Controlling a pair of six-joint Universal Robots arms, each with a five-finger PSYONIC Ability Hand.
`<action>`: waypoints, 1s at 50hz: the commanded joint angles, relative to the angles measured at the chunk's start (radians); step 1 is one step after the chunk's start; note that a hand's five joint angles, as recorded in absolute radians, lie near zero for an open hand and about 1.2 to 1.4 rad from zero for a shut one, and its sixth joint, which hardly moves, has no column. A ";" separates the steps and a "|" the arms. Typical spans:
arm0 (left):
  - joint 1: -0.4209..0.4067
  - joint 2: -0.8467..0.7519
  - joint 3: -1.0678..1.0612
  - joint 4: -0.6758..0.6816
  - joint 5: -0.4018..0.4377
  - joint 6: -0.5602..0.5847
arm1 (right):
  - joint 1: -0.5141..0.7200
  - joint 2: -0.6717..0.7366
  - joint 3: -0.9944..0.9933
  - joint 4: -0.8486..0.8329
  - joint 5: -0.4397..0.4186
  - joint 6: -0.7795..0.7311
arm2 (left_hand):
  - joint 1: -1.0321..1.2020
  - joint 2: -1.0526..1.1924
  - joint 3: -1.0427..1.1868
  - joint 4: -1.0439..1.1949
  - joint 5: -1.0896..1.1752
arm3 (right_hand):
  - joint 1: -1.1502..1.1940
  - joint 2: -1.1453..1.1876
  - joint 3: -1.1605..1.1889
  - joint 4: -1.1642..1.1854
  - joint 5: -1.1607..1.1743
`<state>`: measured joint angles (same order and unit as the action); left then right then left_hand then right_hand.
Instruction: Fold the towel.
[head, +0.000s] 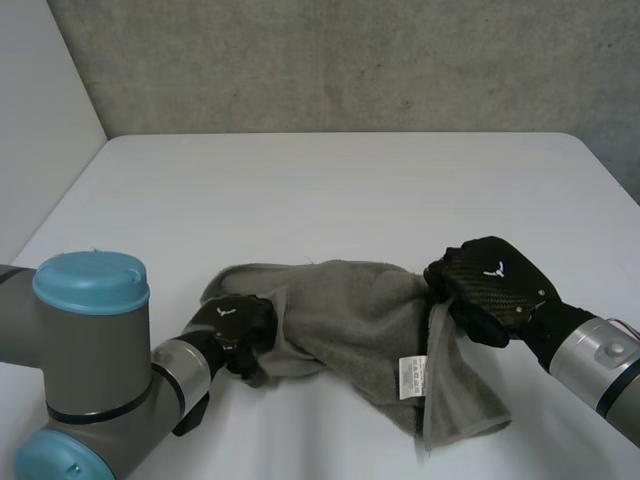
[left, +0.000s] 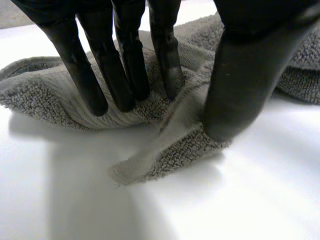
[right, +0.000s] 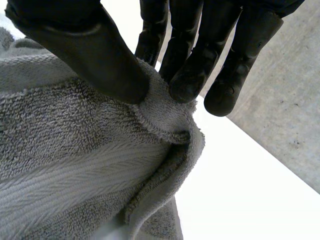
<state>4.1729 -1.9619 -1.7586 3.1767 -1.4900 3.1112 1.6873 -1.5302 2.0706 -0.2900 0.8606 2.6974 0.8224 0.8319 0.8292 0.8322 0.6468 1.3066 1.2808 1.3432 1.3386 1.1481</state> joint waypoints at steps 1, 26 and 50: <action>0.004 0.005 -0.004 -0.001 -0.006 0.006 | -0.003 -0.010 -0.003 0.005 -0.002 -0.004 | 0.245 0.236 0.239 0.236 0.246 | 0.090 0.116 0.053 0.058 0.074; 0.059 -0.023 0.306 -0.012 0.004 0.145 | 0.058 0.186 -0.320 -0.020 -0.038 -0.083 | 0.574 0.564 0.567 0.564 0.575 | 0.090 0.116 0.053 0.058 0.074; 0.247 0.047 0.820 -0.110 -0.081 -0.037 | -0.005 0.321 -1.097 0.101 0.218 0.375 | 0.574 0.564 0.567 0.564 0.575 | 0.090 0.116 0.053 0.058 0.074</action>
<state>4.3775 -1.9242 -0.7889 3.0823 -1.5767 3.1017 1.7063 -1.2456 0.9054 -0.2972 1.1085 3.1079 1.2474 1.3102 1.3261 1.3579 1.1274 1.3151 1.3062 1.3452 1.3416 1.1566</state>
